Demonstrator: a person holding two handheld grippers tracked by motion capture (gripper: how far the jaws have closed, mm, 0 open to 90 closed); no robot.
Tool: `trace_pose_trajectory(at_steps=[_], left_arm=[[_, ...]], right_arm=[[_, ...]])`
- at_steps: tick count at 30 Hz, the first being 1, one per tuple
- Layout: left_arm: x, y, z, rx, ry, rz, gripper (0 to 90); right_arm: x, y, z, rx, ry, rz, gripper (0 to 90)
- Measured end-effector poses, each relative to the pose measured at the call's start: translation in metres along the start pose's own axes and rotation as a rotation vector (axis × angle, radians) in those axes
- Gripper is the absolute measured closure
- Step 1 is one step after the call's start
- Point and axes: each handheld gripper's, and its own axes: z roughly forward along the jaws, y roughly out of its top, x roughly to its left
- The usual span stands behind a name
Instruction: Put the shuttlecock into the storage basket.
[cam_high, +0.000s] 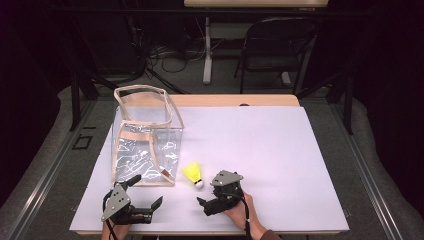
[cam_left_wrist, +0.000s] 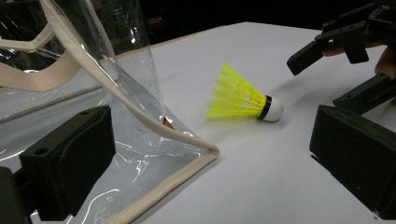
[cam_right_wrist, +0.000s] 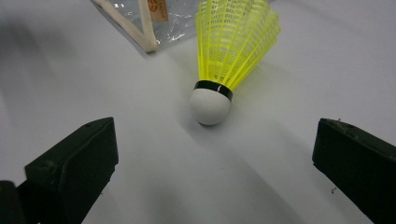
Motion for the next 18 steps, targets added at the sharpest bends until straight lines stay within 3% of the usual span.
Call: trace_pose_trajectory(at_steps=[8,18], left_arm=[[0.0,0.0,0.0,-0.001,0.0,0.0,0.2],[0.0,0.0,0.0,-0.003,-0.001,-0.002,0.2]], right_arm=[[-0.003,0.004,0.003,-0.008,-0.003,0.038,0.0],[0.0,0.009,0.011,0.004,-0.014,0.04,0.0]])
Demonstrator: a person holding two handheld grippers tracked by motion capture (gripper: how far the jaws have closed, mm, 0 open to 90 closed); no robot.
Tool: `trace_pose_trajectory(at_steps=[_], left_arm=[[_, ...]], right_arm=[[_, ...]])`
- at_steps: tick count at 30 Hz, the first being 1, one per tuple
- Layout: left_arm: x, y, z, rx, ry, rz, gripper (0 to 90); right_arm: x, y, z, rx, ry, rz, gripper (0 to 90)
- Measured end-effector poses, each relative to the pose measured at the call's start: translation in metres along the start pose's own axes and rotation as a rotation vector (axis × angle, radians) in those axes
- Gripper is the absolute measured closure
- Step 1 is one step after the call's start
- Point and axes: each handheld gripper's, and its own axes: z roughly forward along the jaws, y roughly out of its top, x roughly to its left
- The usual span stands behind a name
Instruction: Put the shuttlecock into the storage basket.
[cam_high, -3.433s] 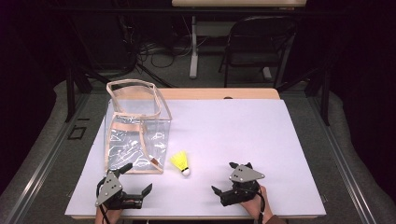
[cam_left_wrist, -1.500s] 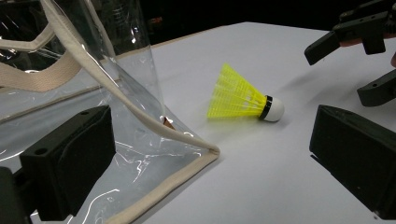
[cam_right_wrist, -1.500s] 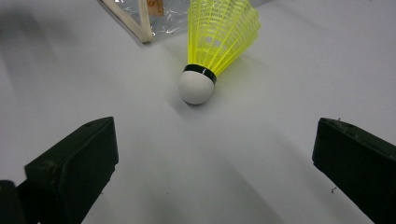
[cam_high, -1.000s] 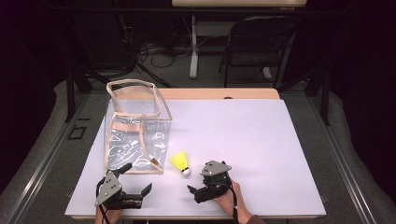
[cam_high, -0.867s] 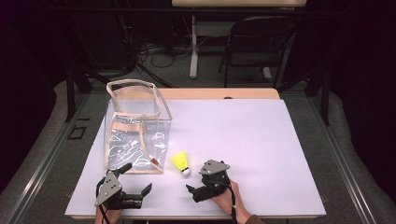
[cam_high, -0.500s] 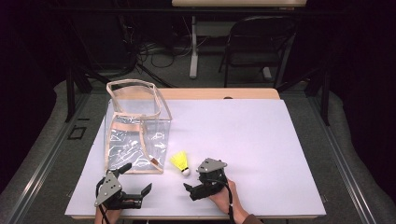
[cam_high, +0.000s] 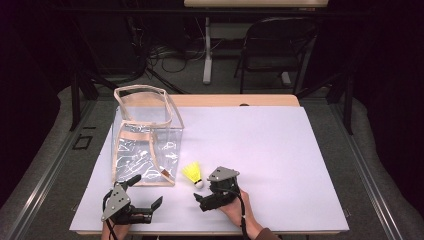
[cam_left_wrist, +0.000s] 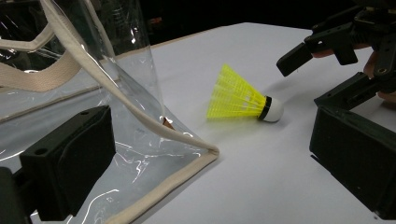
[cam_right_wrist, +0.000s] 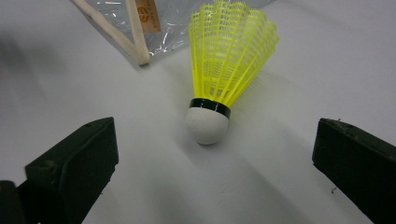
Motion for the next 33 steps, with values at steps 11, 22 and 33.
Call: trace_pose_trajectory(at_steps=[11,22,33], left_arm=[[0.0,0.0,0.0,0.001,0.001,0.0,0.2],[0.0,0.0,0.0,-0.001,0.0,0.002,0.2],[0.0,0.0,0.0,0.0,-0.001,0.002,0.2]], right_arm=[[0.002,0.005,0.008,0.004,-0.01,0.005,0.3],[0.003,0.008,0.012,0.009,-0.028,0.02,4.0],[0.009,0.008,0.018,0.022,-0.059,0.02,13.9]])
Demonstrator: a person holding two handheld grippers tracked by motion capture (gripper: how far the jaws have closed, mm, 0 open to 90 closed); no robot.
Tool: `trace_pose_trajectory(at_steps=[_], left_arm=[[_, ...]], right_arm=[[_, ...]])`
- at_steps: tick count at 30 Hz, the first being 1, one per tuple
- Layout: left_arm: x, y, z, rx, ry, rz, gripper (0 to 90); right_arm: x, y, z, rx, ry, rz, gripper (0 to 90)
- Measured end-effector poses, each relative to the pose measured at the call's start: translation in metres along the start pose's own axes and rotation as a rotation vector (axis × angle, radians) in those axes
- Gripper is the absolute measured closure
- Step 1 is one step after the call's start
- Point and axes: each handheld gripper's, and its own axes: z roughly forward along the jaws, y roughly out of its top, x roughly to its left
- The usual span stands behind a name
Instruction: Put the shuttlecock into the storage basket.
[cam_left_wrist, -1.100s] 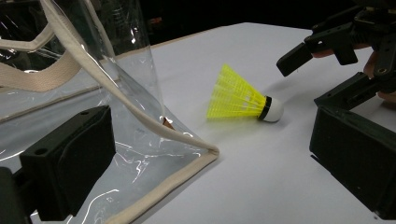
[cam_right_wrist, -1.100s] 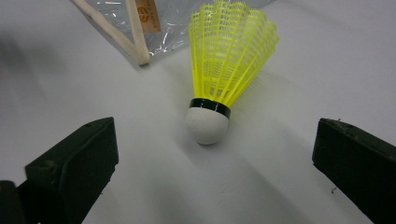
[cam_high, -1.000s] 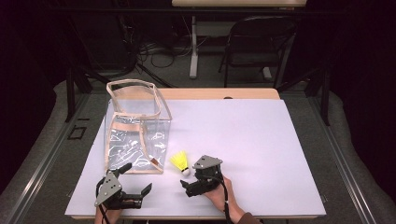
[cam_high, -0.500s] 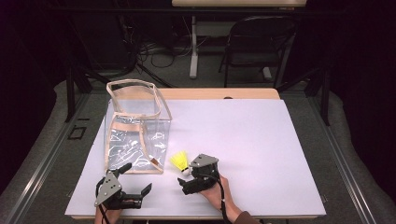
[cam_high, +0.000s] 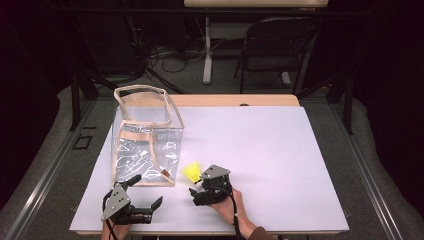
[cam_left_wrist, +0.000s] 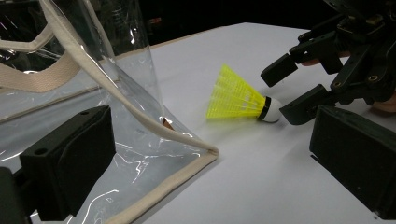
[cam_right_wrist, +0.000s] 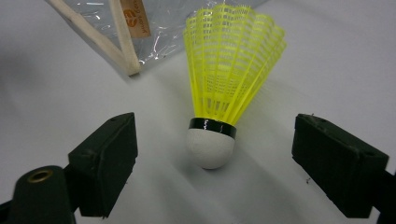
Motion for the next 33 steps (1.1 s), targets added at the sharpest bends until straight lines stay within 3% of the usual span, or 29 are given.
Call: trace_pose_trajectory(at_steps=[14,33], left_arm=[[0.0,0.0,0.0,0.0,-0.001,0.0,0.2],[0.0,0.0,0.0,0.001,-0.002,0.001,0.2]], right_arm=[[0.005,0.001,0.006,0.009,-0.039,0.017,31.3],[0.011,0.0,0.012,0.03,-0.08,0.049,46.0]])
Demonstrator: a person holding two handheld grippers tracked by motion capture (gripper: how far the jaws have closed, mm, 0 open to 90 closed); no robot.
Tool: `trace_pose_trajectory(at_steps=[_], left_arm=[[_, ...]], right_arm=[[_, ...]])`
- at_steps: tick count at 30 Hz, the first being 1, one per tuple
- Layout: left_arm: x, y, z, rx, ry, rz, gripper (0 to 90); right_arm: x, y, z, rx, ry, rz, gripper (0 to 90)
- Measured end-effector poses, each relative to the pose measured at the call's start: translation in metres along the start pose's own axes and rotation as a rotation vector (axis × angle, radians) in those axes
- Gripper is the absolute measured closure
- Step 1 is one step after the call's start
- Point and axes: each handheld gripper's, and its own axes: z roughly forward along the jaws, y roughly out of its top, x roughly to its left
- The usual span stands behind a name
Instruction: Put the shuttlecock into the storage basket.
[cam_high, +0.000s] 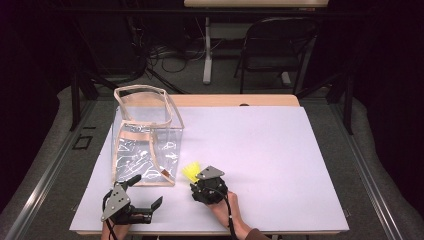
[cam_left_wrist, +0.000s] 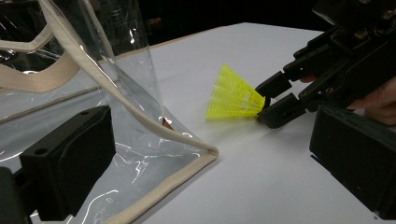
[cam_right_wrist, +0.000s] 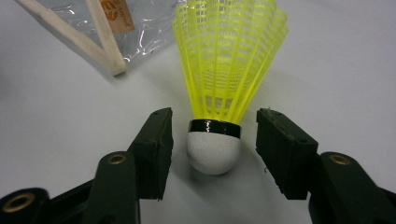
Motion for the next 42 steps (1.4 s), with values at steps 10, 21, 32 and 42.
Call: trace_pose_trajectory(at_steps=[10,21,32,42], left_arm=[[0.0,0.0,0.0,0.0,-0.001,0.0,0.2],[0.0,-0.0001,0.0002,0.0,-0.003,-0.002,0.2],[0.0,-0.0001,0.0003,0.0,-0.004,-0.003,0.2],[0.0,-0.0001,0.0002,0.001,-0.004,-0.001,0.2]], right_arm=[[0.0017,-0.0008,0.0011,0.008,-0.009,0.009,52.5],[0.0011,-0.0019,0.0026,0.008,-0.022,0.03,61.4],[0.0,-0.0018,0.0021,0.005,-0.023,0.035,64.1],[0.0004,0.0005,-0.0013,-0.002,-0.02,0.026,64.2]])
